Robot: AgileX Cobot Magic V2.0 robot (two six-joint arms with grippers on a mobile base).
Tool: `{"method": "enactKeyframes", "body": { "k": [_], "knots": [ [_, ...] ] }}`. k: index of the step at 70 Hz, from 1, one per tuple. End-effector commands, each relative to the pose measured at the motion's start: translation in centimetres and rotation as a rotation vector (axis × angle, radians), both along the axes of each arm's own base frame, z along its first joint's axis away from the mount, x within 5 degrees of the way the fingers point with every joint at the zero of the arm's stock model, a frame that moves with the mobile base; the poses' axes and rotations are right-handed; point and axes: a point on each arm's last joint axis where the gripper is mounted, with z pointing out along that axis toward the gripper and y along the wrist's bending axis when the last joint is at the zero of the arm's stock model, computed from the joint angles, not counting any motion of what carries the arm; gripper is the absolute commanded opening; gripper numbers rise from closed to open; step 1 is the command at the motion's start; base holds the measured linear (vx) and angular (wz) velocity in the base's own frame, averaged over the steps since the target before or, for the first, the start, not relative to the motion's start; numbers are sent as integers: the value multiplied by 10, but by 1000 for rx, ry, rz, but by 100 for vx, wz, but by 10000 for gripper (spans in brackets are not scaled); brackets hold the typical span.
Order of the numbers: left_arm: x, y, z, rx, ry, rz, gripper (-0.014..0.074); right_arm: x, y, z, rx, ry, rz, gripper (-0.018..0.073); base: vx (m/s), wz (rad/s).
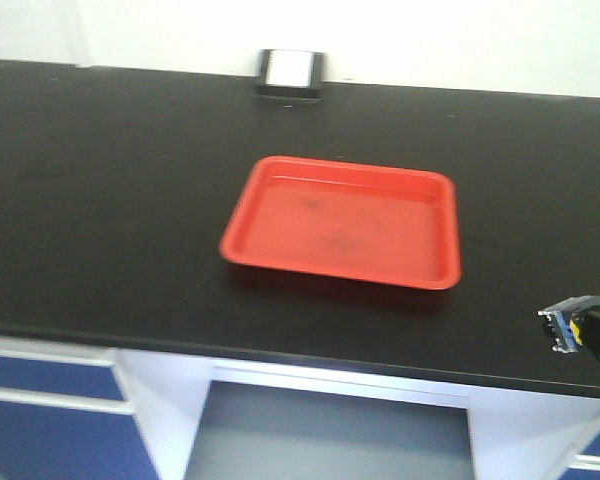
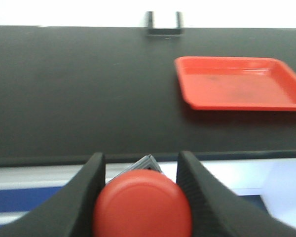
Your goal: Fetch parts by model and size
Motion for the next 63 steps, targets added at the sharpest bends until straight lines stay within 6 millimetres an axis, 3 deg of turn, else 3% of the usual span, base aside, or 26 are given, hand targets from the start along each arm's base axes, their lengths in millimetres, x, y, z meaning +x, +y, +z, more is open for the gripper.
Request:
{"method": "enactKeyframes", "body": {
  "k": [1,26,63],
  "knots": [
    [2,-1,14,-17,-88,-16,-6,2,1,16,25,-95,1,-10,15,-68],
    [2,-1,14,-17,-88,-16,-6,2,1,16,25,-95,1,-10,16,-46],
    [2,-1,14,-17,-88,-16,-6,2,1,16,25,-96,1,-10,14,-2]
  ]
}}
